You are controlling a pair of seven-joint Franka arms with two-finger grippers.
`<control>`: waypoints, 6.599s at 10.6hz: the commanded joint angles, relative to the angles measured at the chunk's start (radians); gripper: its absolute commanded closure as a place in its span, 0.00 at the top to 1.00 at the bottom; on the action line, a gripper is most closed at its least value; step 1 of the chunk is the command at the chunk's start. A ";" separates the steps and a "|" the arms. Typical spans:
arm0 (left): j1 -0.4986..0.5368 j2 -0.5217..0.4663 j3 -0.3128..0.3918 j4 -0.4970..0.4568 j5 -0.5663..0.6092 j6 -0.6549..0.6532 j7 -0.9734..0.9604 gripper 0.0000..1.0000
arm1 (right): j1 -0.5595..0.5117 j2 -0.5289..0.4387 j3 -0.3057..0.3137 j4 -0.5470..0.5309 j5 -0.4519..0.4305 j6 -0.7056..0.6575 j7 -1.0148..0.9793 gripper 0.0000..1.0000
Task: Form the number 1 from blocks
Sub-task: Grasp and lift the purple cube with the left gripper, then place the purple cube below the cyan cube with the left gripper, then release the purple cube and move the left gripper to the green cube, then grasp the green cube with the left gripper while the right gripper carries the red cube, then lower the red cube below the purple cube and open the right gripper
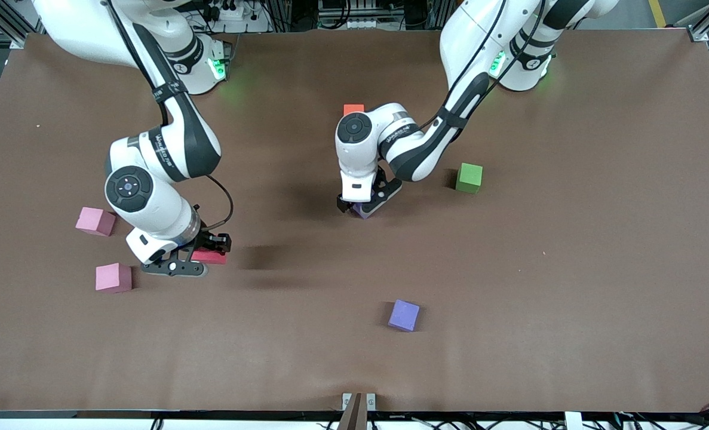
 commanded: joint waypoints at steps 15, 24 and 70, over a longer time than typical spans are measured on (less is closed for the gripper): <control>-0.033 -0.064 -0.126 -0.075 0.037 -0.063 0.411 0.00 | 0.008 -0.010 0.015 -0.016 0.015 -0.019 0.168 0.00; -0.031 -0.138 -0.154 -0.241 0.100 0.067 0.466 0.00 | 0.006 -0.004 0.030 -0.017 0.015 -0.021 0.176 0.00; 1.071 -0.311 -0.646 -0.582 0.008 -0.213 1.244 1.00 | 0.577 0.179 0.030 -0.046 0.010 0.177 0.478 0.00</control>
